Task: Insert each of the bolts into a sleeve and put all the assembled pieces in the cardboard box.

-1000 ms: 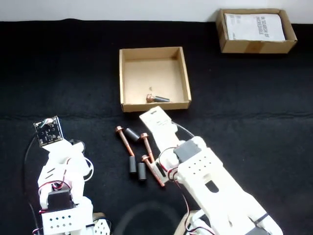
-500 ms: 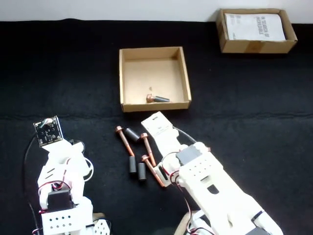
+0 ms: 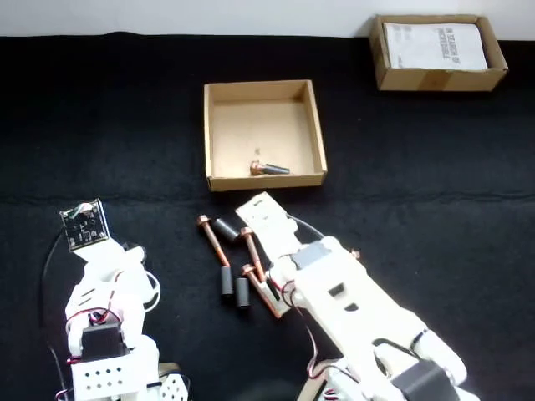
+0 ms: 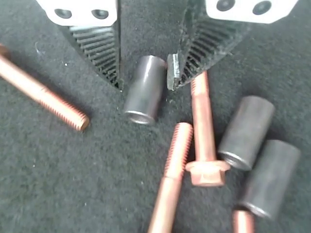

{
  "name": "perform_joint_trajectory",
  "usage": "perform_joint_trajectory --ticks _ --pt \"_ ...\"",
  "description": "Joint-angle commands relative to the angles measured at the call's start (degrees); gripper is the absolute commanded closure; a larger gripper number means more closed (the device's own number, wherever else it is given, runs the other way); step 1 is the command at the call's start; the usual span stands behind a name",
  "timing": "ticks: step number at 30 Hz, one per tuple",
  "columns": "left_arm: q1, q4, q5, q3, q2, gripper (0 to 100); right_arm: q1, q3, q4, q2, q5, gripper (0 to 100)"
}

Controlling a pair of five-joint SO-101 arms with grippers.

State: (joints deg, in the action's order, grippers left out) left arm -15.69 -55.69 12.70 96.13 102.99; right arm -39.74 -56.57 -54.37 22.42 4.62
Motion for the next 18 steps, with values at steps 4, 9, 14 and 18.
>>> perform_joint_trajectory --ticks 4,9,14,18 --pt "0.75 -0.18 -0.09 1.01 0.57 99 0.57 7.60 0.48 -6.73 0.35 86.4" --pt "0.75 -0.18 -0.09 1.01 0.57 99 0.57 12.44 0.31 -13.67 0.35 86.4" --pt "0.75 -0.26 -0.09 1.01 0.57 99 0.48 14.02 0.22 -17.45 0.35 86.8" --pt "0.75 -0.26 -0.09 1.01 0.66 99 0.57 13.76 -0.13 -17.54 0.35 86.8"
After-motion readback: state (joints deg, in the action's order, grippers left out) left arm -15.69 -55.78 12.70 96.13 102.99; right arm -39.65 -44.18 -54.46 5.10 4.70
